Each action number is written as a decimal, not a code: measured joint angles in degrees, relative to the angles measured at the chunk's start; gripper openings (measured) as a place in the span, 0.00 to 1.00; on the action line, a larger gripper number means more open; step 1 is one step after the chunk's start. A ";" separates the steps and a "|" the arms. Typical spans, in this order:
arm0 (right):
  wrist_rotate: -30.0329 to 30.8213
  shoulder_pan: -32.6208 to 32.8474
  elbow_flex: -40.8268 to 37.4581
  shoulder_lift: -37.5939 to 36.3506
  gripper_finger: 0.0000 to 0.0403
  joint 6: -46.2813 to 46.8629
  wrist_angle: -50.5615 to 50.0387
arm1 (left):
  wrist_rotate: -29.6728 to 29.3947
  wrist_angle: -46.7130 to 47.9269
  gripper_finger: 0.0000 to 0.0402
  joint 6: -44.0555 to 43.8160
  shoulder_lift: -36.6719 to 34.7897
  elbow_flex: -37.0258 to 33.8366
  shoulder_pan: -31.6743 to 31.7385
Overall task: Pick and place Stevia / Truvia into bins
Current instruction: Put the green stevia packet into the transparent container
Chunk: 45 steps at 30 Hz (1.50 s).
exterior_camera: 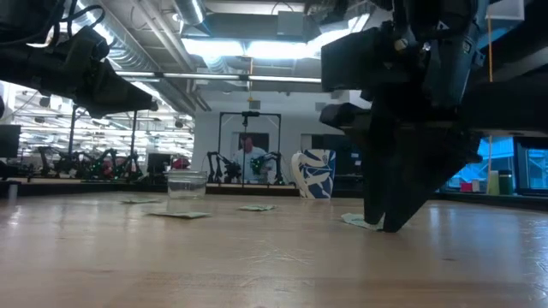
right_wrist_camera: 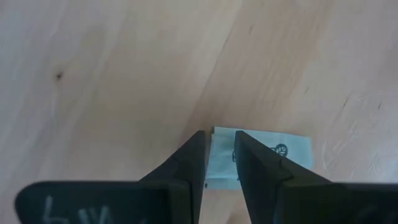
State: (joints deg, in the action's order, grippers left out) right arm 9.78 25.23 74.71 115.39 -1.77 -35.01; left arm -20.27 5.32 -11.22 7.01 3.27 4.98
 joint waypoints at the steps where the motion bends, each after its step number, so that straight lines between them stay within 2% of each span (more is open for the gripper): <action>1: 0.09 0.00 -0.47 -0.08 0.22 0.08 0.46 | 0.00 0.00 0.36 0.00 0.00 0.00 0.00; 10: 0.07 0.00 -1.04 -0.17 0.22 1.52 0.66 | -0.02 0.00 0.36 0.00 0.00 0.00 -0.01; 23: -0.19 0.04 -1.11 -0.07 0.05 1.62 0.55 | -0.07 0.00 0.36 0.00 0.00 0.00 -0.01; 33: -0.21 0.04 -1.15 -0.22 0.02 2.34 0.33 | -0.09 0.00 0.36 0.02 0.00 0.00 -0.01; 38: -1.02 -0.01 -1.70 -3.79 0.02 10.06 -4.09 | -0.09 0.00 0.36 0.02 0.00 0.00 0.01; 45: -2.80 2.11 -1.39 -17.33 0.02 28.49 -8.43 | -0.14 0.02 0.36 0.02 0.00 0.00 -0.01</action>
State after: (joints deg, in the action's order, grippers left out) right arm 6.97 27.34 73.32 98.05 26.72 -43.44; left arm -20.41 5.34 -11.20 7.01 3.27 4.97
